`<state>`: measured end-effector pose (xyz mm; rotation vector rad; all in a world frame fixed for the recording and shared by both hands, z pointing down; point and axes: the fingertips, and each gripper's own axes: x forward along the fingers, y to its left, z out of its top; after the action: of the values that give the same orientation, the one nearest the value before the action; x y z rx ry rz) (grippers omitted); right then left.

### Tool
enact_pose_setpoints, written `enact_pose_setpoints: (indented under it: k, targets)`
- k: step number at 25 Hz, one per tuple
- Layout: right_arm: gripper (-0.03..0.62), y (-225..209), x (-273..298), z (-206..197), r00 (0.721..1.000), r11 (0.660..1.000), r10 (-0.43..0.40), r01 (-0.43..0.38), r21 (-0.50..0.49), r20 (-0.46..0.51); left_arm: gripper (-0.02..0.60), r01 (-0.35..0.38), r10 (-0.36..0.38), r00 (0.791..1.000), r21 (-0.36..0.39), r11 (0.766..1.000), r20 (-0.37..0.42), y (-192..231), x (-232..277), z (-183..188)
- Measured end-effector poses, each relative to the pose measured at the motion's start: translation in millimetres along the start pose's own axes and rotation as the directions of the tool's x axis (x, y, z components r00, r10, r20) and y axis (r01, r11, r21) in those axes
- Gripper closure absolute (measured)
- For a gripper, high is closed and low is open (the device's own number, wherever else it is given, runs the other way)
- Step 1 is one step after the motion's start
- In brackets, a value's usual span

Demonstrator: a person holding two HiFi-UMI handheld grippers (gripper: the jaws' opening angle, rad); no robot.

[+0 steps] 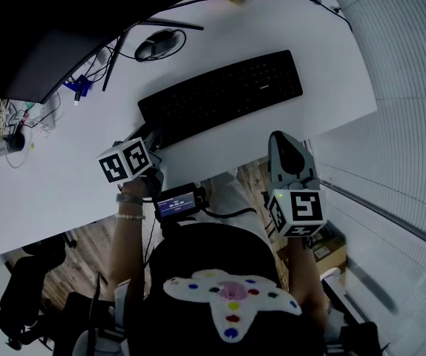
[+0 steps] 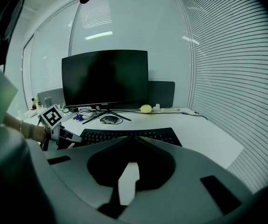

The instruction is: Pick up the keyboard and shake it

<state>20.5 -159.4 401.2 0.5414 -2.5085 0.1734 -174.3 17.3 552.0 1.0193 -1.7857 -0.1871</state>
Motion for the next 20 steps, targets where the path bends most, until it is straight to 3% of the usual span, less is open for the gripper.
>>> enact_pose_setpoints:
  k: [10, 11, 13, 20]
  targets:
    - [0.55, -47.0, 32.3, -15.3, 0.996, 0.998, 0.057, -0.056, 0.013, -0.073, 0.399, -0.058, 0.057, 0.998, 0.009, 0.998, 0.039, -0.4, -23.4, 8.6]
    - [0.533, -53.3, 38.6, -16.0, 0.994, 0.997, 0.072, -0.071, 0.014, -0.084, 0.399, -0.064, 0.063, 0.997, 0.011, 0.998, 0.043, -1.5, -26.4, 9.8]
    - [0.429, -64.4, 53.3, -17.1, 0.988, 0.994, 0.109, -0.109, 0.008, -0.108, 0.399, -0.075, 0.075, 0.996, 0.016, 0.997, 0.053, -4.0, -31.2, 12.4]
    - [0.349, -100.6, 108.5, -8.1, 0.971, 0.982, 0.188, -0.191, -0.005, -0.15, 0.399, -0.116, 0.11, 0.989, 0.051, 0.992, 0.099, -18.3, -42.5, 22.9]
